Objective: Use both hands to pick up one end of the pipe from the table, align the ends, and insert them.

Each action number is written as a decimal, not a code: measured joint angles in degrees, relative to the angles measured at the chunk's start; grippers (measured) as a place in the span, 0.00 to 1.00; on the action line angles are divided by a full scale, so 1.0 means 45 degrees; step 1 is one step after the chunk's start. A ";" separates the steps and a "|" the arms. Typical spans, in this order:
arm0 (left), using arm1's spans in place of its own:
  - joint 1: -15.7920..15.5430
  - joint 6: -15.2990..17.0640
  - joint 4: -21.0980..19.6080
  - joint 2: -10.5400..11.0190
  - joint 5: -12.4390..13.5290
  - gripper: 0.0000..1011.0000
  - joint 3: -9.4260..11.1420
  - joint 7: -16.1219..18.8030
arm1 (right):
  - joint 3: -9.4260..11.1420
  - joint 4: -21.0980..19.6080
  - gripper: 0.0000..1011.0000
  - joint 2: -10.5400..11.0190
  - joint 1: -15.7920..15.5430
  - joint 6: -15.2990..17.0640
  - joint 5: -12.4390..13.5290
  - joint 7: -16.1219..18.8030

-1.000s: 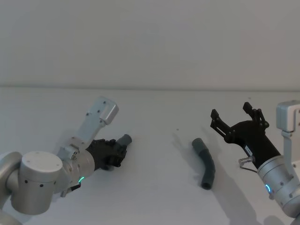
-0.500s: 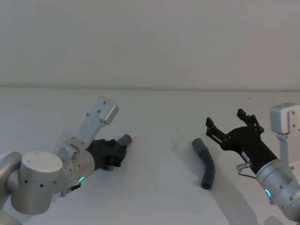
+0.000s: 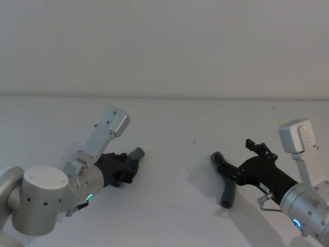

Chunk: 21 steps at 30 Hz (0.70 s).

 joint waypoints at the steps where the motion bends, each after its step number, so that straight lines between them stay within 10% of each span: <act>1: 0.0001 0.0000 0.0000 0.0001 0.0000 0.34 0.0000 0.0000 | -0.0011 -0.0017 0.99 0.0045 0.0016 0.0107 0.0019 0.0072; 21: 0.0001 0.0000 -0.0001 0.0001 0.0000 0.34 0.0001 0.0000 | -0.0131 -0.0244 0.99 0.0022 0.0488 0.2680 0.0407 0.0074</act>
